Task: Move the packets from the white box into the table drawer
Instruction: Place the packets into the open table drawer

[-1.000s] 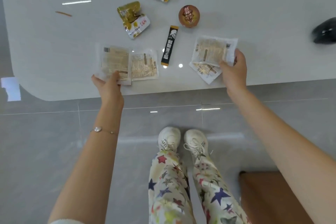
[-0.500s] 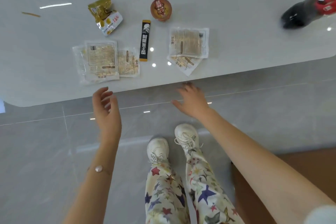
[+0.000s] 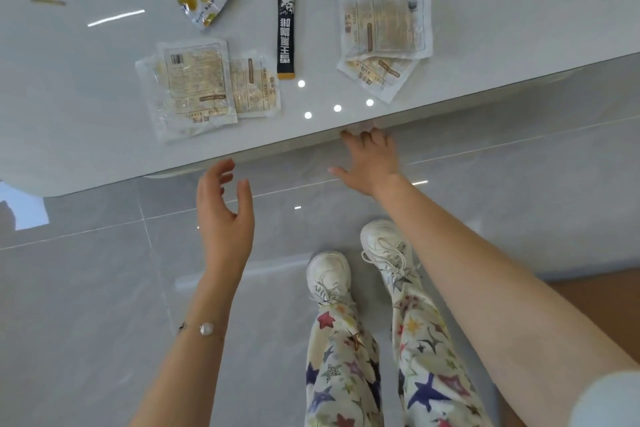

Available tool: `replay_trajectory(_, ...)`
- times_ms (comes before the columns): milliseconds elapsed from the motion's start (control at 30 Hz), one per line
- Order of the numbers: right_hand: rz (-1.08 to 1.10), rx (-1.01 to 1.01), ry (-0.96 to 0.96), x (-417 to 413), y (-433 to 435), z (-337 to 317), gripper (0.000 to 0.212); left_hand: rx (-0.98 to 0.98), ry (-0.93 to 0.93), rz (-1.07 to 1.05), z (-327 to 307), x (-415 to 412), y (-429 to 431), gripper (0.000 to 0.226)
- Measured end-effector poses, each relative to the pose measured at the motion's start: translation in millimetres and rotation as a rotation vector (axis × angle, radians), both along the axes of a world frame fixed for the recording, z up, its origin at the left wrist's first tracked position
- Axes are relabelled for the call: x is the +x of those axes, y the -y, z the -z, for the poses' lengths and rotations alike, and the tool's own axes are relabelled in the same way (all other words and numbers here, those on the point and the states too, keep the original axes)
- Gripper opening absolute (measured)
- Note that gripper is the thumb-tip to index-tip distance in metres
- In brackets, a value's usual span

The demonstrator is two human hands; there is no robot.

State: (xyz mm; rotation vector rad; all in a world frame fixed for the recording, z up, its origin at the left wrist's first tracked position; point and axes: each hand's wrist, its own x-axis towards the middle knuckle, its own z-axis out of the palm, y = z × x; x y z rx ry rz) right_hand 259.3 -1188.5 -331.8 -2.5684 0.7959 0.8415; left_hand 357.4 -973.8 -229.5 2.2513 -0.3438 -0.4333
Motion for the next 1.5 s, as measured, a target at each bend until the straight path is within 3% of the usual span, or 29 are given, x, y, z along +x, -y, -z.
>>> replay_trajectory(467,0.091,0.183,-0.240,-109,-82,-31,0.082,0.437,0.370,0.325,-17,43,5,0.044)
replay_trajectory(600,0.227,0.496,-0.341,-95,-80,-80,0.068,0.484,0.430,0.348,-17,46,3,0.043)
replay_trajectory(700,0.389,0.614,0.004,-69,-51,-130,0.027,0.583,0.486,0.403,-18,60,4,0.045)
replay_trajectory(767,0.438,0.440,0.377,-40,-14,-150,0.023,0.614,0.486,0.420,-18,74,8,0.048)
replay_trajectory(833,0.427,0.209,0.621,-11,32,-150,0.038,0.658,0.462,0.426,-18,89,16,0.053)
replay_trajectory(867,0.402,0.113,0.634,3,55,-144,0.056,0.686,0.443,0.425,-16,97,21,0.055)
replay_trajectory(933,0.409,0.050,0.510,29,93,-126,0.086,0.734,0.386,0.403,-11,110,31,0.058)
replay_trajectory(967,0.450,0.066,0.451,39,105,-117,0.091,0.747,0.353,0.381,-8,115,36,0.061)
replay_trajectory(1067,0.504,0.041,0.352,54,113,-93,0.078,0.745,0.234,0.265,0,123,51,0.063)
replay_trajectory(1167,0.475,-0.006,0.377,53,103,-89,0.068,0.726,0.128,0.168,4,124,63,0.062)
replay_trajectory(1400,0.457,0.046,0.460,44,81,-106,0.091,0.462,0.124,0.113,-6,111,73,0.064)
replay_trajectory(1500,0.517,0.123,0.470,45,75,-111,0.098,0.283,-0.072,-0.069,-12,105,78,0.086)
